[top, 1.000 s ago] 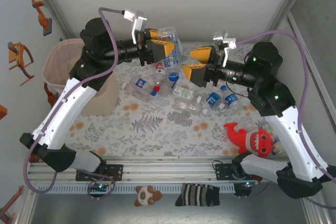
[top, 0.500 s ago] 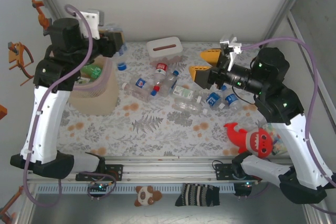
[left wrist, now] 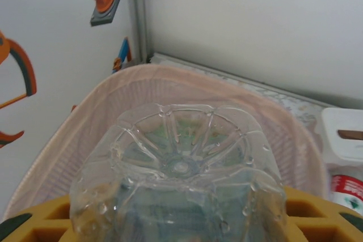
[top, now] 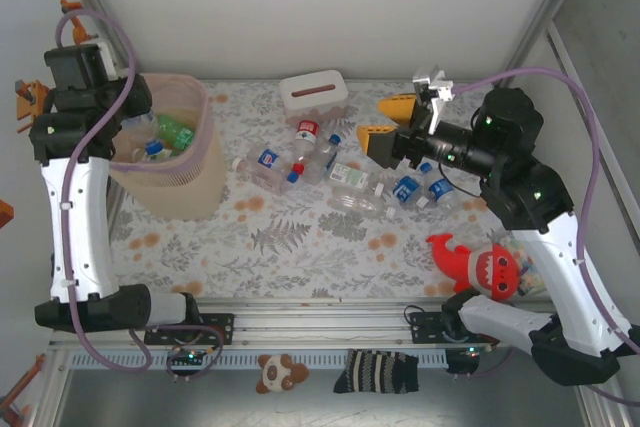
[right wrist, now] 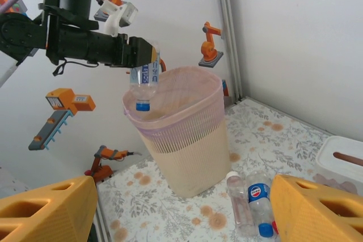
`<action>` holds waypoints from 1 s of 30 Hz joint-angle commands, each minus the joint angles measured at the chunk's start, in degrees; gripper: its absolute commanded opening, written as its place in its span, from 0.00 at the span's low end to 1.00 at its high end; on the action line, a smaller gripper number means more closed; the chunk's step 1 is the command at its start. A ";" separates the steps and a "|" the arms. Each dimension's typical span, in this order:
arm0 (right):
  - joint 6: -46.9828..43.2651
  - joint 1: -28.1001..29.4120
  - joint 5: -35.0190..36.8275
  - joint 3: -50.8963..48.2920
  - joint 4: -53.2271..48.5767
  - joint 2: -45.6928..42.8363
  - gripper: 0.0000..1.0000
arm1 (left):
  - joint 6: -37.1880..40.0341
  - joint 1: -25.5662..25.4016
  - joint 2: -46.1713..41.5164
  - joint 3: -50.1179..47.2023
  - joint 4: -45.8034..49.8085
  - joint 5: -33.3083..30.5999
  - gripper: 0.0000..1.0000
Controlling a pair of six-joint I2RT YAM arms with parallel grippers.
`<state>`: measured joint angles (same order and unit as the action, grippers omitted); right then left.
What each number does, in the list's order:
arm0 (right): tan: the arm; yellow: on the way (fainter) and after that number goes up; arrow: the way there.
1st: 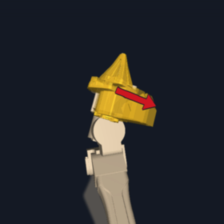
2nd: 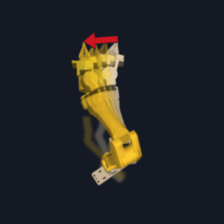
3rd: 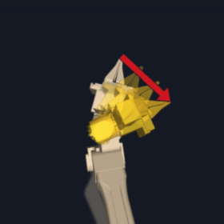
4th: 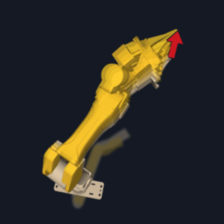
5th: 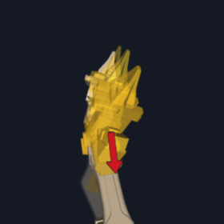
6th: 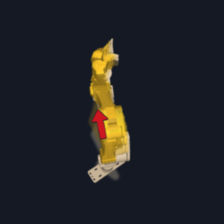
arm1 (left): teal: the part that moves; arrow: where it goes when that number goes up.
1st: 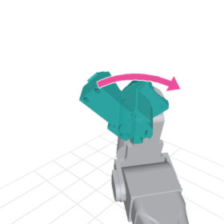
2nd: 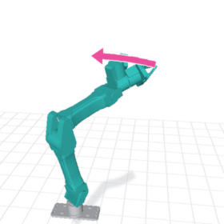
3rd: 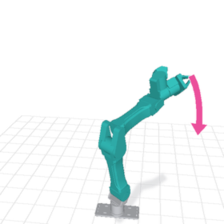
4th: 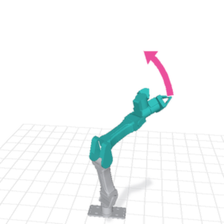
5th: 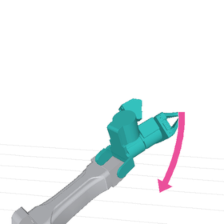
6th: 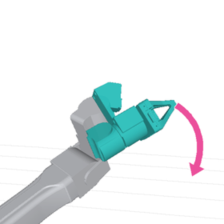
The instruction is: Put the plastic bottles in the bin
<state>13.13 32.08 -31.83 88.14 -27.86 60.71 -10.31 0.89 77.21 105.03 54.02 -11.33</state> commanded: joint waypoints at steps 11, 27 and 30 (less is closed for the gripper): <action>-2.60 0.42 0.45 -2.98 -0.27 -1.69 0.79 | -4.93 2.10 8.15 -4.67 2.77 -13.26 0.45; -3.38 0.36 0.63 -4.60 -0.27 -2.17 0.79 | -7.00 7.74 14.73 -10.74 0.57 -3.75 0.74; -3.44 0.40 0.89 -4.60 -0.27 -2.52 0.79 | -6.92 7.73 13.11 -8.75 1.10 -2.59 0.82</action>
<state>10.61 32.08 -31.79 83.70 -28.99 59.46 -16.49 8.34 92.42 93.32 54.65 -16.12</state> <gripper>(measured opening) 0.787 0.801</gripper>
